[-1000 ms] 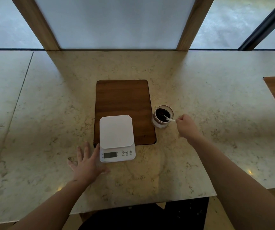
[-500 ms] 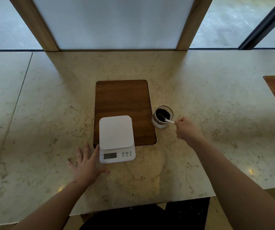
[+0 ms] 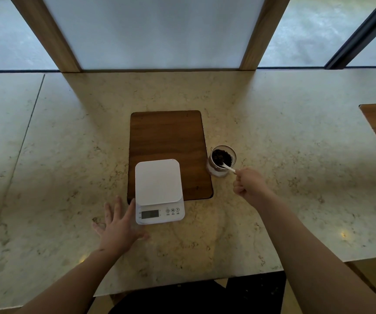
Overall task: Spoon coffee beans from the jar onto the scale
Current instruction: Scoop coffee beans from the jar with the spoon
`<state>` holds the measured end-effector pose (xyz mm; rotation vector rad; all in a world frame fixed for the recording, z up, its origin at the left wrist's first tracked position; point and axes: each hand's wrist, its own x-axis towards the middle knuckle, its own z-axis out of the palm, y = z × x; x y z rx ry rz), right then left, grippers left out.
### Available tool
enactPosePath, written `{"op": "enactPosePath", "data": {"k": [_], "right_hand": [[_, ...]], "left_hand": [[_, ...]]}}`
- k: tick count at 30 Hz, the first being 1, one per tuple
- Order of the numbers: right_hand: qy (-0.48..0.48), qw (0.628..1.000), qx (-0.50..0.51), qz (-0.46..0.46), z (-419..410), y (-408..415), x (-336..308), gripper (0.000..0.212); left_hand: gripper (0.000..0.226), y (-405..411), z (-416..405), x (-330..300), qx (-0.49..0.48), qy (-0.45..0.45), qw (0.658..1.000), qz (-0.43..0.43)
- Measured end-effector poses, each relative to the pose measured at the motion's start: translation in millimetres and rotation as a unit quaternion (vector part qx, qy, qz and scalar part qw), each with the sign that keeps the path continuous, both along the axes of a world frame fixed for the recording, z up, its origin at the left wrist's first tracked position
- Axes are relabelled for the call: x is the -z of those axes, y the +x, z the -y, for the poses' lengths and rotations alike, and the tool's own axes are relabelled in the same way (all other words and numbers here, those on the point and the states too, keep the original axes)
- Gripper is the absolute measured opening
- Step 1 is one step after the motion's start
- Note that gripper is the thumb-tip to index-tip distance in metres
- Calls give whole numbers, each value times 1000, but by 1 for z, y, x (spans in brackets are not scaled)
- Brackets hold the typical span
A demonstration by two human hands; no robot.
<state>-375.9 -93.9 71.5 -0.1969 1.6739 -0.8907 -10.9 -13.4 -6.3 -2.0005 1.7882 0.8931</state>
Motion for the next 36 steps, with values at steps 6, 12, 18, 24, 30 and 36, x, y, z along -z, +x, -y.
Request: {"op": "enactPosePath", "data": {"k": [6, 12, 18, 24, 30, 36], "right_hand": [[-8, 1000, 14, 5, -4, 8, 1, 24], [-22, 1000, 16, 1, -7, 9, 2, 24], [-40, 958, -107, -261, -10, 8, 4, 15], [-73, 872, -211, -435, -8, 14, 7, 9], [-29, 920, -184, -345, 5, 20, 9, 15], [-26, 986, -64, -155, 5, 14, 12, 12]], "left_hand": [[126, 0, 0, 2, -3, -3, 1000, -5], [125, 3, 0, 5, -3, 0, 1000, -9], [124, 3, -1, 6, -2, -2, 1000, -6], [123, 1, -1, 2, 0, -3, 1000, -4], [124, 0, -1, 1, -3, -3, 1000, -8], [121, -2, -1, -3, 1, -6, 1000, -3]]}}
